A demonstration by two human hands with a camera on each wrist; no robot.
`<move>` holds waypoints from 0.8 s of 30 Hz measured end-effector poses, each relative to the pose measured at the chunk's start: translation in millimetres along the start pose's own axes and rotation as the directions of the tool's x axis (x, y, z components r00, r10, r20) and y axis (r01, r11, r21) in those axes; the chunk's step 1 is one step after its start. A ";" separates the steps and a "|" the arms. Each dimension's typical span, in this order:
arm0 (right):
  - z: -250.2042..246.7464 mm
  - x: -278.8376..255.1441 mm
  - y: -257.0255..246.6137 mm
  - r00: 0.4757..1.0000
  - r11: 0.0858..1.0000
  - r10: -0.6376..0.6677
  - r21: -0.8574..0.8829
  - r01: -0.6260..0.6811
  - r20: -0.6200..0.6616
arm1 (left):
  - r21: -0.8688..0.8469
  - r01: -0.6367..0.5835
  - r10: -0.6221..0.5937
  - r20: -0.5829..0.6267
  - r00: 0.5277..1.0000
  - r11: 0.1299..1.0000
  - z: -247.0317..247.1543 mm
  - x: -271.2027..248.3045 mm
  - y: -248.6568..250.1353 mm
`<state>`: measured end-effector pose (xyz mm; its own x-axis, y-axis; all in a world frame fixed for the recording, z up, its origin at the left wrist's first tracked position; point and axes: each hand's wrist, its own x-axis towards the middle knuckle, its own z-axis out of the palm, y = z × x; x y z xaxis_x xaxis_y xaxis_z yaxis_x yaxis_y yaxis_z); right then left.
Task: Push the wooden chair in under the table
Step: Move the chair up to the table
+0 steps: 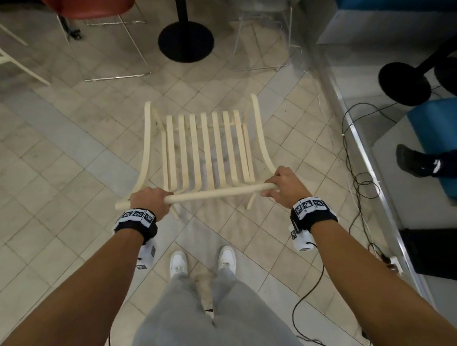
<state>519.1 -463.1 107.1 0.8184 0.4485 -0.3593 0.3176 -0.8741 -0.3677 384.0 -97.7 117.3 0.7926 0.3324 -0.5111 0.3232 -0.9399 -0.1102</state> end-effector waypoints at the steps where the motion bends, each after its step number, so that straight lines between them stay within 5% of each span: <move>1: 2.5 3.2 -6.1 1.000 0.999 0.004 -0.033 -0.005 -0.019 | -0.023 0.012 -0.012 0.000 1.000 1.000 -0.7 2.9 -1.4; 10: 50.0 11.1 -105.5 0.998 0.971 -0.059 -0.231 0.056 -0.008 | -0.195 -0.081 0.075 -0.041 0.996 0.977 -3.8 -5.1 24.3; 17: 52.2 14.9 -109.6 0.994 0.950 -0.095 -0.301 0.076 -0.050 | -0.188 -0.114 0.072 -0.215 0.974 0.976 3.2 -11.8 31.4; 24: 45.4 30.0 -111.2 0.989 0.947 -0.137 -0.299 0.115 -0.056 | -0.380 -0.257 0.097 -0.393 0.914 0.889 24.3 -27.1 -8.0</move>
<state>486.6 -344.0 98.2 0.7925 0.5531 -0.2568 0.5379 -0.8325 -0.1331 347.4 -101.0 111.3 0.9593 0.2436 -0.1430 0.2796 -0.8911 0.3574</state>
